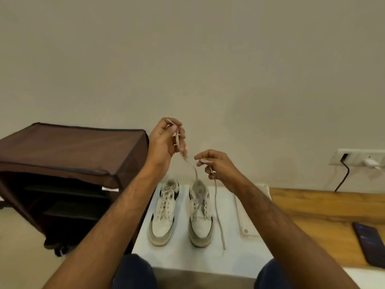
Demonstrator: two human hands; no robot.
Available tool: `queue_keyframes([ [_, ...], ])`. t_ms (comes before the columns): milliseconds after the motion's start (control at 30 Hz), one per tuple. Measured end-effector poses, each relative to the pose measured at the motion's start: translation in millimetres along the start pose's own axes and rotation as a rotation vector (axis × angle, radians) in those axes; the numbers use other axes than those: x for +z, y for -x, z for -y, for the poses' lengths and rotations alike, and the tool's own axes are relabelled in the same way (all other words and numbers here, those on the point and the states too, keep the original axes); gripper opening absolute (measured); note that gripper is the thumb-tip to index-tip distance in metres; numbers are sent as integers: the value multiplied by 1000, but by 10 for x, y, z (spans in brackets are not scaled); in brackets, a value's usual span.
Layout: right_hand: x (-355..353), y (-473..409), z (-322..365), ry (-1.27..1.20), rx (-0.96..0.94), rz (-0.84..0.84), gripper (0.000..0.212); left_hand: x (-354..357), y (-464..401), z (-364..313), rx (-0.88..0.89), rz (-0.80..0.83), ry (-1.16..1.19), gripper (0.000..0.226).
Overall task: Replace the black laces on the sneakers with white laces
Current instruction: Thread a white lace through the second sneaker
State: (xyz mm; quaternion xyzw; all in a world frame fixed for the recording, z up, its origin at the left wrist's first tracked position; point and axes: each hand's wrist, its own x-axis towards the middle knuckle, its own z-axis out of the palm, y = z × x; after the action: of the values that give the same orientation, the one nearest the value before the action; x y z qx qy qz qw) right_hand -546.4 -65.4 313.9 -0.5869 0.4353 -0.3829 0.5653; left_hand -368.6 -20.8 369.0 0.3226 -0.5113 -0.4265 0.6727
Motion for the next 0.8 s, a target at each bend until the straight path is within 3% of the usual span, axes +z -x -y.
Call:
queue_keyframes([
  [67,-106,-89,-439,34,91,-42,30,-142,85,330,-139,27,-240,26],
  [200,-242,-162,-1325,102,281,-126,28,-533,440,1347,-225,434,-1602,27],
  [300,-285,-196,-1803,158,297,-181,29,-738,725,1904,-157,476,-1908,35],
  [400,-287,-290,-2229,258,278,-185,40,-830,841,2383,-12,472,-1953,34],
  [500,-248,-351,-2503,325,285,-167,43,-845,861,2664,-335,419,-1562,35],
  [567,-196,-406,-2652,367,278,-141,44,-866,852,2827,-419,389,-1363,30],
  [800,-92,-599,-2878,463,222,-84,53,-904,929,3129,-270,288,-1231,22],
])
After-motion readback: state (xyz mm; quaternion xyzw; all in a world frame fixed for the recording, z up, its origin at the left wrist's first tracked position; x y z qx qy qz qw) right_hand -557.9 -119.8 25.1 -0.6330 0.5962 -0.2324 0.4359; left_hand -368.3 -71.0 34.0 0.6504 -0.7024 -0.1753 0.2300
